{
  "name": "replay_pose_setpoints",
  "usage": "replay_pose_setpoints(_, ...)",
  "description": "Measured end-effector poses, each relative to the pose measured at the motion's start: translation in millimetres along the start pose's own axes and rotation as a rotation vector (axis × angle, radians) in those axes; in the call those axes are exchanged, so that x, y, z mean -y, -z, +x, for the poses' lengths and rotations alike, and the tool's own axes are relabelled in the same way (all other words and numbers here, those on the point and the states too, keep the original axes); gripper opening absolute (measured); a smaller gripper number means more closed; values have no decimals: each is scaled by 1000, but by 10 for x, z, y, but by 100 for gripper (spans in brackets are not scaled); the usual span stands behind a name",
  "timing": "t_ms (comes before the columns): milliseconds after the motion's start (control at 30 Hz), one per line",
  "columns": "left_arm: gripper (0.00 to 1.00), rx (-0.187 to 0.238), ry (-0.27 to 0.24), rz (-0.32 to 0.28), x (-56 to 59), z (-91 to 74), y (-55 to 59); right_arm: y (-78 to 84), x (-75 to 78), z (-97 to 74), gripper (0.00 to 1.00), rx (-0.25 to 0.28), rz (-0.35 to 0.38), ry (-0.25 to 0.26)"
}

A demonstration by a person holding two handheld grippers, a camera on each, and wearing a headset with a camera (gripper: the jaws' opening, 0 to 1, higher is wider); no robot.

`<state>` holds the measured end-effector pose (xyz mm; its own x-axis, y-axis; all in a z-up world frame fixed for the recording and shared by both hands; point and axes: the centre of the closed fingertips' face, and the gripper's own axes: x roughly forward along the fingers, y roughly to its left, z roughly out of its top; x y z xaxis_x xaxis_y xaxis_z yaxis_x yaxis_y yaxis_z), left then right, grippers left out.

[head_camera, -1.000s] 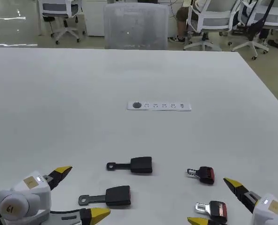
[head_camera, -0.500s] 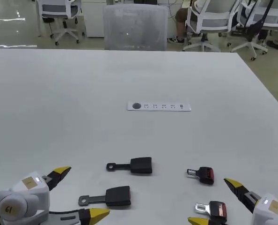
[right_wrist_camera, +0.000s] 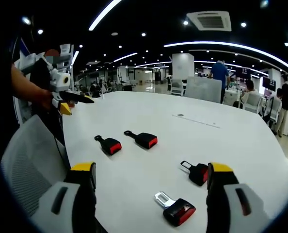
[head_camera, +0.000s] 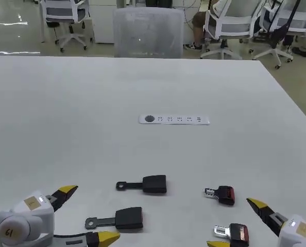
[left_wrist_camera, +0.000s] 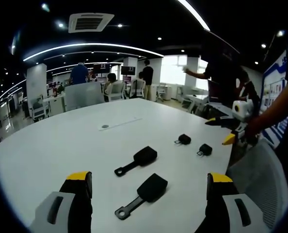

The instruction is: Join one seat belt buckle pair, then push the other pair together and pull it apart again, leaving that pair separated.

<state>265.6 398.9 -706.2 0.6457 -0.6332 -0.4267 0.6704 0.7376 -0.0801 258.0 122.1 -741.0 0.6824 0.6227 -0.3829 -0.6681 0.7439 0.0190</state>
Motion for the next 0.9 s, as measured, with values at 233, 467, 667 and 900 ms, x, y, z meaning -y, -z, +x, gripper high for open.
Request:
replay_pose_setpoints(233,100,0,-1,-5,1,14,14,16,3,6,98,-4,2,-1)
replay_pose_setpoints(467,100,-2,-4,-7,-10,14,20,40,4,7,98,-7,6,1)
replay_pose_setpoints(667,100,-1,-5,-12,-29,23,19,35,8,16,98,-7,11,0)
replay_pose_setpoints(900,100,-2,-3,-14,-20,40,28,38,8,33,98,-11,9,-2)
